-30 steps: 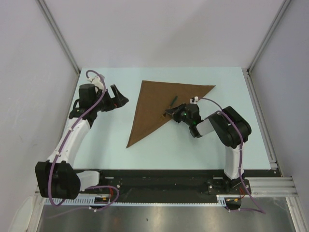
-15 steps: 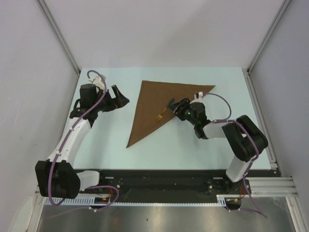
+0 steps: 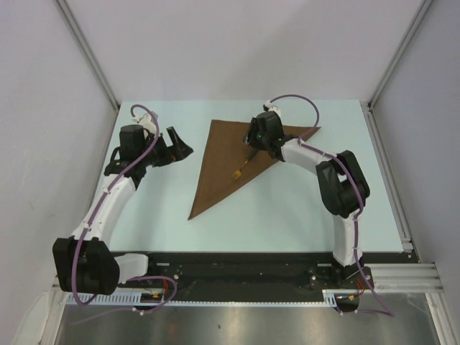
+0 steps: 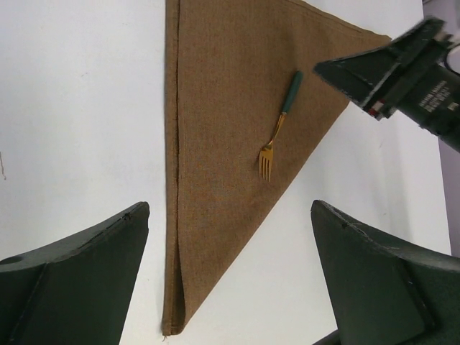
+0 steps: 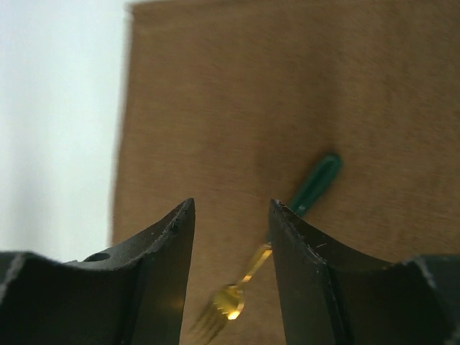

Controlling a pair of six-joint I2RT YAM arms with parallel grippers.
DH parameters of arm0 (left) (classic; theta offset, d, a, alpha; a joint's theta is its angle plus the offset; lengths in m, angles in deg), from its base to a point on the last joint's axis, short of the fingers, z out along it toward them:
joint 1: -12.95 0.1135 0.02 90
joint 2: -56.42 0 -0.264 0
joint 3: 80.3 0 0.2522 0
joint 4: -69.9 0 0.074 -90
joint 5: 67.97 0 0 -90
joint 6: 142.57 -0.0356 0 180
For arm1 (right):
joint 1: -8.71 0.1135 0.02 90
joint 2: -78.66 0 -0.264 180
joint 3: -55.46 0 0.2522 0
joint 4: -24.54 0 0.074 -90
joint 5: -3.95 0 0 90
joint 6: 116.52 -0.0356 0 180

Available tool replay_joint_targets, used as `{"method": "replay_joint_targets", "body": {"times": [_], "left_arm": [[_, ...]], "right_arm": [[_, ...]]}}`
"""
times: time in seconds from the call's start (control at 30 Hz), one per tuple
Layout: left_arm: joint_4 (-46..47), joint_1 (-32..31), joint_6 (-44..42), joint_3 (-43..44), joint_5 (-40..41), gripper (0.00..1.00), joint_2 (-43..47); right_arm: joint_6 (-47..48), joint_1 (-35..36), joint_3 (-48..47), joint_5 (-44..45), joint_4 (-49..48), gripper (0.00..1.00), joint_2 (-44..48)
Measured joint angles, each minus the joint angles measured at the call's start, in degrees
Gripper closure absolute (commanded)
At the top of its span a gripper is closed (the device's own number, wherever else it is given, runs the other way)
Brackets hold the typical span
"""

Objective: Fold the napkin, place the utensils inside, and roll it up
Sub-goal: Place the utensil onto the napkin

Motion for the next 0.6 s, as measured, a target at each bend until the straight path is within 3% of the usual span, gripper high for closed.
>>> {"method": "replay_joint_targets", "body": {"times": [0.23,0.6], "left_arm": [[0.0,-0.2,0.0,0.0,0.0,0.01,0.0],[0.0,-0.3,0.0,0.0,-0.2,0.01,0.0]], "right_arm": [[1.4,0.0,-7.0,3.7,15.2,0.56,-6.2],[-0.3,0.2,-7.1,2.1,15.4,0.56,-7.3]]}}
